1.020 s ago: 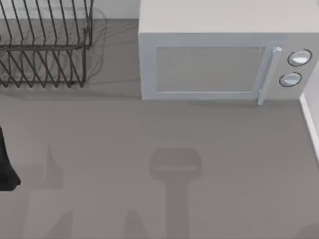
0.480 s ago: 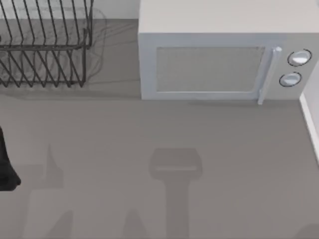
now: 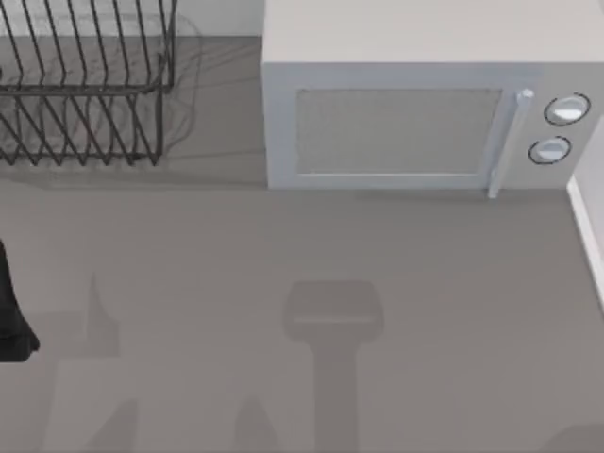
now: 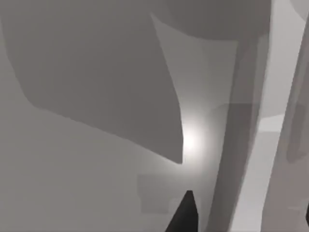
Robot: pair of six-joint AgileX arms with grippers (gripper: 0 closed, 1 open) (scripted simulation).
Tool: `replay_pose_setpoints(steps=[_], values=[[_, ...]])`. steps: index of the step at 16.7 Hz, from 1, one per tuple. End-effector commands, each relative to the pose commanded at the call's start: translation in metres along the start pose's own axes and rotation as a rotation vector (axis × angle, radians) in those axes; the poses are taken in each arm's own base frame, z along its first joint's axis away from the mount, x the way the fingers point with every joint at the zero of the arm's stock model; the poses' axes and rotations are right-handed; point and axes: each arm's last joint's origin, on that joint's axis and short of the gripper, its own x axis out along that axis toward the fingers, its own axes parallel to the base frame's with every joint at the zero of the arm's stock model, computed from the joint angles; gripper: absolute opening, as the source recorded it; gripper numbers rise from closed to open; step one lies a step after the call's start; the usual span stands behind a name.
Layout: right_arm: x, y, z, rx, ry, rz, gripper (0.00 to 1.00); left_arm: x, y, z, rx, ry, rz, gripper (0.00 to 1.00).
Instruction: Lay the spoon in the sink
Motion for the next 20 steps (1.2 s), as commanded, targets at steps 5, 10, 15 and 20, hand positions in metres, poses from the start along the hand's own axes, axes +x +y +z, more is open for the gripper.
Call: replay_pose_setpoints(steps=[5, 10, 15, 20], values=[[-0.053, 0.001, -0.002, -0.002, -0.017, 0.020, 0.00, 0.000, 0.000, 0.000, 0.000, 0.000, 0.000, 1.00], [-0.083, 0.003, -0.001, 0.009, -0.004, 0.004, 0.00, 0.000, 0.000, 0.000, 0.000, 0.000, 0.000, 1.00], [-0.082, 0.001, -0.002, 0.008, -0.009, 0.012, 0.00, 0.000, 0.000, 0.000, 0.000, 0.000, 0.000, 1.00], [-0.089, -0.040, -0.019, -0.017, -0.043, 0.058, 0.00, 0.000, 0.000, 0.000, 0.000, 0.000, 0.000, 1.00]])
